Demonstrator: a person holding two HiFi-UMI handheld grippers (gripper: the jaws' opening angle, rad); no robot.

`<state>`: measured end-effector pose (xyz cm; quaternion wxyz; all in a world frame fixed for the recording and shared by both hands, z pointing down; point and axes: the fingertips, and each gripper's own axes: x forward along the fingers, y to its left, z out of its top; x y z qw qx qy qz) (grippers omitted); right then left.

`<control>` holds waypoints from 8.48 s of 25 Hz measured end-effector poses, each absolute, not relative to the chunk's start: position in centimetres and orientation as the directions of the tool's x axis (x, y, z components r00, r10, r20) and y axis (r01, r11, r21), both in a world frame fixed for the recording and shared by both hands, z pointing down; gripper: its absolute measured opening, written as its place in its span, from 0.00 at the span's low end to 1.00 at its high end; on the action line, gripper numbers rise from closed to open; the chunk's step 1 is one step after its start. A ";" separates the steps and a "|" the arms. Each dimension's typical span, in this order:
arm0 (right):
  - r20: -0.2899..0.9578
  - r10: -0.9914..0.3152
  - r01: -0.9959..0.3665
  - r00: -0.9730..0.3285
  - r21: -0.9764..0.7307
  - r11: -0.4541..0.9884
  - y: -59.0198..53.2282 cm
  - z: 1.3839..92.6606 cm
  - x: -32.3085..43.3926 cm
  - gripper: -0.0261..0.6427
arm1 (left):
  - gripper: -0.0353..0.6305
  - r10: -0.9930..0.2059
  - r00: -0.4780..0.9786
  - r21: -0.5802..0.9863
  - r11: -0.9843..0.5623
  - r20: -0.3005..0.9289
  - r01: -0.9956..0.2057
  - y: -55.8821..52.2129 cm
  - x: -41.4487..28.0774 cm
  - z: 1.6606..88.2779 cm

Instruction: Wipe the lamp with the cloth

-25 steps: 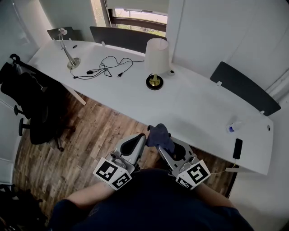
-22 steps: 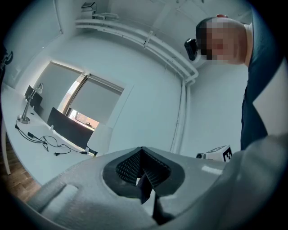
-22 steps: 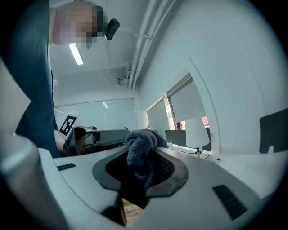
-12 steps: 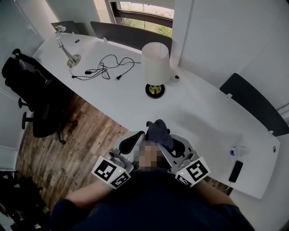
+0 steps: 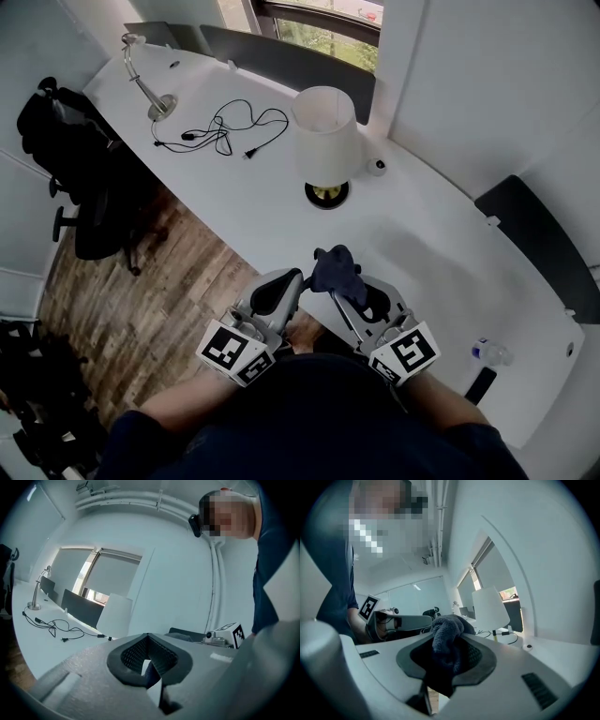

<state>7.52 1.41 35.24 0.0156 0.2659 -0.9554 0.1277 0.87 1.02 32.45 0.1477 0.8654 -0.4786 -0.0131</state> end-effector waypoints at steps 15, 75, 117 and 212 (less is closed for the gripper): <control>0.177 -0.542 -0.570 -0.821 -0.217 0.792 -3.2 39.7 6.7 0.19 | 0.05 -0.832 0.537 0.240 -0.498 0.138 -0.834 -5.5 -0.9 37.5; 0.671 -0.617 -0.689 -0.411 0.215 0.693 -22.1 59.5 0.7 0.19 | 0.05 -0.732 0.450 0.137 -0.448 0.512 -0.884 -20.8 -6.9 59.6; 0.652 -0.677 -0.666 -0.342 0.341 0.664 -24.0 59.2 3.7 0.20 | 0.05 -0.717 0.467 0.153 -0.459 0.517 -0.875 -18.8 -6.4 57.5; 0.303 -0.649 -0.662 -0.698 0.074 0.746 3.0 33.8 -2.7 0.20 | 0.05 -0.696 0.691 0.072 -0.693 0.197 -0.718 3.5 -6.5 32.7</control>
